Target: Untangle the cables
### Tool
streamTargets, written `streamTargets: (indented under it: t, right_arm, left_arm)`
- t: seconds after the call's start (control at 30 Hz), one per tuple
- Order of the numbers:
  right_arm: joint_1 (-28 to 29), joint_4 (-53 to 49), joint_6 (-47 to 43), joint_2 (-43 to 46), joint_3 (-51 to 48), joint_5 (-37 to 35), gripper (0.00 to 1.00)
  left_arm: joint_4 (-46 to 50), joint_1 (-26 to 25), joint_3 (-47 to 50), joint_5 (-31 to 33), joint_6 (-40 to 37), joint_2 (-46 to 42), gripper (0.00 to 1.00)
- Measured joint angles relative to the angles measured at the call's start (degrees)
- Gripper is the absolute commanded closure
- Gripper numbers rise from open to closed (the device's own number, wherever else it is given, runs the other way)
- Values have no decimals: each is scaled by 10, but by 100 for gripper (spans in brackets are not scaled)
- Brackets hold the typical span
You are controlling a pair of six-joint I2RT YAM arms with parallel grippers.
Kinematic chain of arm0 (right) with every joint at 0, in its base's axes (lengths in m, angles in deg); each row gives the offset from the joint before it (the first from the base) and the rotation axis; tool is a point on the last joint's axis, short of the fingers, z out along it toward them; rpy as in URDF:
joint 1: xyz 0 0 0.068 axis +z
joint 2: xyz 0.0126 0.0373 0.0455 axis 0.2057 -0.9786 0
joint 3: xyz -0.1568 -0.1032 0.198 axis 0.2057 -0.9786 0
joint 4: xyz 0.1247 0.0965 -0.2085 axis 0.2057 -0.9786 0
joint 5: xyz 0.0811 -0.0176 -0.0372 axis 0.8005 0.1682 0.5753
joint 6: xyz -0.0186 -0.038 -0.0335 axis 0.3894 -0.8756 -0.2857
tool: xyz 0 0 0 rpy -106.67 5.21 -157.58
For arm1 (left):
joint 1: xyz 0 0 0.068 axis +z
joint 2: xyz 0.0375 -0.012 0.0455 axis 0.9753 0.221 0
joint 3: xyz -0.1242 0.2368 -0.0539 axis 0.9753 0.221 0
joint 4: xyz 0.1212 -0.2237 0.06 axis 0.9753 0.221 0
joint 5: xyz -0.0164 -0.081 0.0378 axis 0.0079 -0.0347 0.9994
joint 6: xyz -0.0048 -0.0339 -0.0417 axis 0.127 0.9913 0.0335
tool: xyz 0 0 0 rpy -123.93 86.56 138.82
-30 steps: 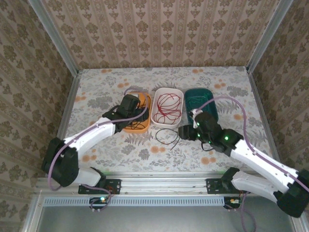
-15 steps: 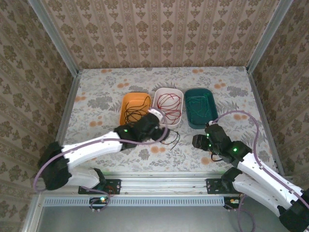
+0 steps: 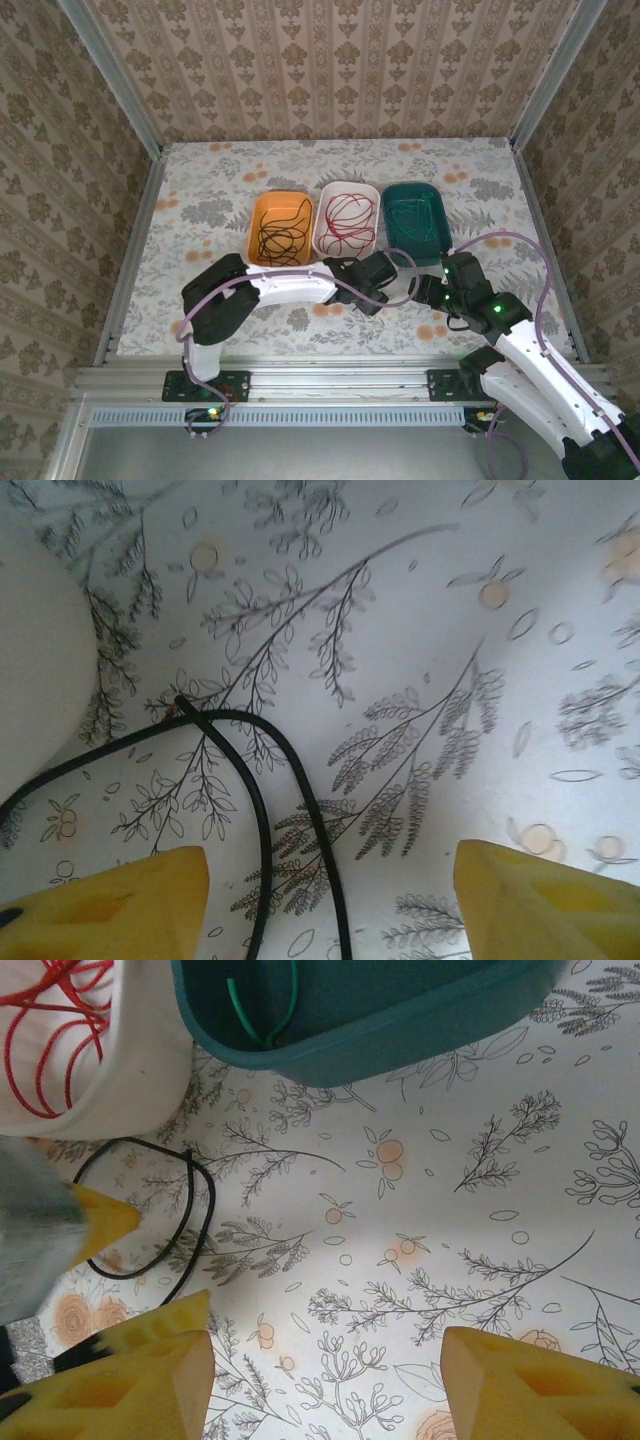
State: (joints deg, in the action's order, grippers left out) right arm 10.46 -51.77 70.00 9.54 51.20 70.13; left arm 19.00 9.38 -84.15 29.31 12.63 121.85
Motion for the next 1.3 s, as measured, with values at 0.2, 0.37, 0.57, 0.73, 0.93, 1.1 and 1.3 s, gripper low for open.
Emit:
streamTargets:
  t: [0.2,0.37,0.57,0.73,0.93,1.1,1.3]
  right_arm:
    - [-9,-12,-4,15,0,3,38]
    - [-11,-23,-4,16,4,8,38]
    - [-13,-26,-4,26,17,10,38]
    - [-20,-28,-4,27,19,10,38]
    - [-26,-31,-4,27,19,10,38]
    - [-27,-32,-4,29,19,10,38]
    - [-27,-34,-4,31,19,12,38]
  left_arm:
    - [22,-3,-17,-5,6,33,58]
    - [16,-11,-20,-24,12,38,96]
    - [-1,-16,-8,-14,15,31,100]
    - [-31,-35,37,14,14,-3,100]
    - [-62,-58,98,21,3,-124,100]
    - [-99,-56,111,24,-9,-226,100]
    - [-110,-30,132,28,-25,-326,100]
